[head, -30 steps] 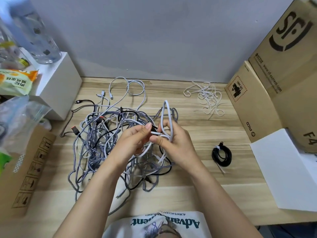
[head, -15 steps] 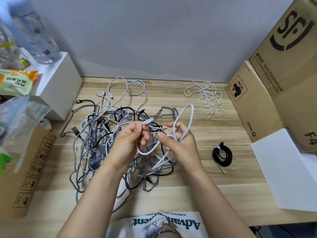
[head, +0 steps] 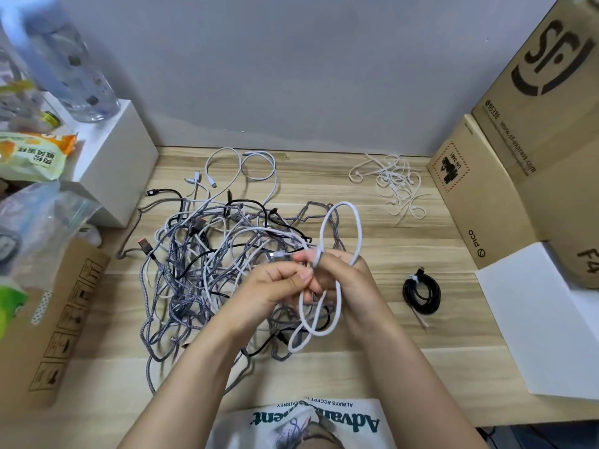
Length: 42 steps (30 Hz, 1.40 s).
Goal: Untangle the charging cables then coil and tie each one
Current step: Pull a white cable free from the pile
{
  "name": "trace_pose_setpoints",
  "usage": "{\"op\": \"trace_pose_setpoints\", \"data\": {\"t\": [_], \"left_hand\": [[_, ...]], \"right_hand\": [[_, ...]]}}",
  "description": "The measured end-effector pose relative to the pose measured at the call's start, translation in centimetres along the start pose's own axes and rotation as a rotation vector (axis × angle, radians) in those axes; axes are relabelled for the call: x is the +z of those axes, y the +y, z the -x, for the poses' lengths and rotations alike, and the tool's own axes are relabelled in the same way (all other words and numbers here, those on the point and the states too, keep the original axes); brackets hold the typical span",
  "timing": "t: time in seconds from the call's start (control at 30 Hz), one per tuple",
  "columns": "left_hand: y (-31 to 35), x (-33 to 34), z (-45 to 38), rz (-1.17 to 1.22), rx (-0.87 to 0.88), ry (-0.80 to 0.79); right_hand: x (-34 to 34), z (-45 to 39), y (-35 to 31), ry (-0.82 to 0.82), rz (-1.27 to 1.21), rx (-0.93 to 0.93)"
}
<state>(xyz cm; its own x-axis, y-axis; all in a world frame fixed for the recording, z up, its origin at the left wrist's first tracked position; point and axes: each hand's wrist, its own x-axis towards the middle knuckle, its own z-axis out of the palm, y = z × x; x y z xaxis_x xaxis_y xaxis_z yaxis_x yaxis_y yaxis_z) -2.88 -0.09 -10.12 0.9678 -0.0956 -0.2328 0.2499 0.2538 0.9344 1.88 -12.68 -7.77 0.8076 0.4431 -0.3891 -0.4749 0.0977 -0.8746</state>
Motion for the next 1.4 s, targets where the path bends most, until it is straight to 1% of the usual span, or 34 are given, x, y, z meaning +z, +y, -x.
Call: {"op": "trace_pose_setpoints", "data": {"t": [0.03,0.1,0.2,0.27,0.33,0.4,0.47,0.53,0.63,0.67,0.7,0.77,0.87,0.93,0.97,1.03,1.1,1.17,1.27,1.33,1.4], "left_hand": [[-0.4,0.0,0.1,-0.002,-0.045,-0.031],[-0.9,-0.2,0.2,0.062,-0.109,-0.077],[-0.4,-1.1,-0.5,0.397,-0.144,-0.082],[0.9,-1.8,-1.0,0.557,-0.126,-0.079],[2.6,-2.3,-1.6,0.615,-0.070,-0.051],[4.1,-2.7,-2.1,0.633,-0.021,0.060],[5.3,-3.0,-2.6,0.612,0.009,0.192],[5.9,-3.1,-2.8,0.576,0.010,0.312],[5.3,-2.8,-3.0,0.592,-0.032,0.487],[5.1,-2.4,-2.9,0.579,-0.042,0.514],[4.8,-2.0,-2.8,0.543,-0.043,0.510],[4.2,-1.2,-2.6,0.416,-0.012,0.428],[3.3,0.0,-2.0,0.103,0.046,0.308],[2.4,0.9,-1.6,0.016,0.059,0.299],[1.6,1.5,-1.3,0.033,0.063,0.312],[0.4,2.5,-0.8,0.160,0.053,0.353],[-0.4,2.9,-0.4,0.296,0.021,0.375],[-0.8,3.1,0.0,0.369,-0.007,0.366],[-1.1,3.1,0.4,0.403,-0.027,0.324],[-1.2,3.3,0.5,0.347,-0.051,0.335],[-0.8,3.3,0.2,0.378,-0.078,0.339]], "right_hand": [[0.0,0.1,-0.2,-0.024,-0.015,0.015],[-0.4,0.2,-0.4,-0.085,-0.007,-0.012],[-1.0,0.6,-1.0,-0.186,0.085,-0.031],[-1.4,0.6,-1.0,-0.206,0.226,-0.016],[-1.8,0.2,-0.6,-0.145,0.372,-0.014],[-2.5,-0.3,0.2,-0.047,0.471,0.007],[-3.0,-0.7,0.7,0.064,0.517,0.026],[-3.4,-0.9,0.9,0.163,0.484,0.033],[-3.9,-1.0,0.7,0.309,0.328,0.005],[-3.8,-1.0,0.4,0.329,0.275,-0.003],[-3.6,-0.8,0.2,0.331,0.237,-0.007],[-3.5,-0.5,-0.3,0.279,0.194,-0.015],[-2.8,0.1,-1.1,0.129,0.158,-0.002],[-1.8,0.3,-1.3,0.051,0.191,0.018],[-1.3,0.3,-1.1,0.022,0.216,0.021],[-0.5,0.2,-0.5,-0.016,0.225,0.046],[0.0,0.2,-0.1,-0.030,0.228,0.085],[0.3,0.3,0.1,-0.038,0.241,0.100],[0.6,0.2,0.5,-0.024,0.267,0.137],[0.8,0.1,0.7,0.001,0.253,0.172],[1.0,0.2,0.6,0.028,0.222,0.170]]}}
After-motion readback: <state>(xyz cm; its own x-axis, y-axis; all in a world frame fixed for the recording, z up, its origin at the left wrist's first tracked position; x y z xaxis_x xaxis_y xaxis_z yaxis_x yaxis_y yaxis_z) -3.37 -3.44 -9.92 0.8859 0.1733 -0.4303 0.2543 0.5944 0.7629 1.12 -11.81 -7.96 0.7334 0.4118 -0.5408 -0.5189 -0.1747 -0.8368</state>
